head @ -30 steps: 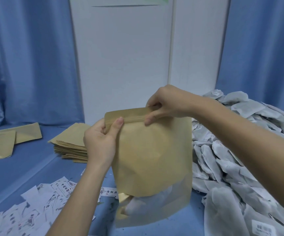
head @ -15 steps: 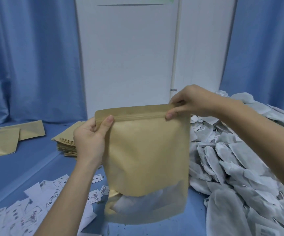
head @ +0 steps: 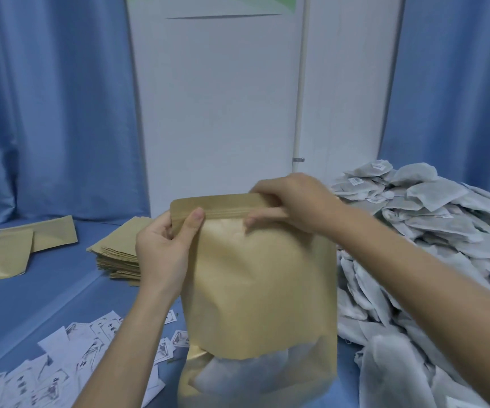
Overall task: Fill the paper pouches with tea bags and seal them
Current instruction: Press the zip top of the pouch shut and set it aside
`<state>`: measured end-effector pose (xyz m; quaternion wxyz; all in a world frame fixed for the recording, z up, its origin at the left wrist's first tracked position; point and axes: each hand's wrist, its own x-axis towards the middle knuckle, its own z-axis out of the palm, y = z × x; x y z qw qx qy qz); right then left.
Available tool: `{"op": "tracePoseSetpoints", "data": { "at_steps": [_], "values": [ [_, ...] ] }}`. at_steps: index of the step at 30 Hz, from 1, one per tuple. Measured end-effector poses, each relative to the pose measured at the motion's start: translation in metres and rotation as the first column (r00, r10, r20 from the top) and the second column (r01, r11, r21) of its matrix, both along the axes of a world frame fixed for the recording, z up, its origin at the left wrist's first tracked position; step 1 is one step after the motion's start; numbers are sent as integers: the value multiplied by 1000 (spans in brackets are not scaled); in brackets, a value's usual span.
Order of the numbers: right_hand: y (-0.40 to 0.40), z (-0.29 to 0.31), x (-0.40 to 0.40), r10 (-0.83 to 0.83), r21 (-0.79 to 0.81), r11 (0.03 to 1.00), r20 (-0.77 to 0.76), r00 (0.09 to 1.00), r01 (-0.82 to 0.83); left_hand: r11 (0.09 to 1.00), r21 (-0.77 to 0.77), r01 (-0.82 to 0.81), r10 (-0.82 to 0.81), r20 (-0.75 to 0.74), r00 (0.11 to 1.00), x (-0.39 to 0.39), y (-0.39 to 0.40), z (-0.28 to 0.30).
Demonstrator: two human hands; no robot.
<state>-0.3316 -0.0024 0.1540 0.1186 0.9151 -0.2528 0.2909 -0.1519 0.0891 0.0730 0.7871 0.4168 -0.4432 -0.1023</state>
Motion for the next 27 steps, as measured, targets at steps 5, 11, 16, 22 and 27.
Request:
{"op": "tracePoseSetpoints", "data": {
  "at_steps": [5, 11, 16, 22, 27],
  "values": [
    [10, -6, 33, 59, -75, 996, 65, 996, -54, 974, 34, 226, -222, -83, 971, 8, 5, -1],
    [-4, -7, 12, -56, -29, 998, 216, 975, 63, 885, 287, 366, -338, -144, 930, 12, 7, -25],
    [-21, -20, -17, -288, 70, 957, 376, 881, 283, 893, 264, 364, -333, -155, 930, 3, 1, -24],
    [-17, -43, -46, -280, 623, 757, 583, 763, -198, 906, 178, 383, -296, -380, 876, 9, -3, -22],
    [-10, -118, -64, -134, 828, 234, 546, 827, -509, 882, 133, 453, -344, -476, 810, 21, -7, -16]
  ]
}}
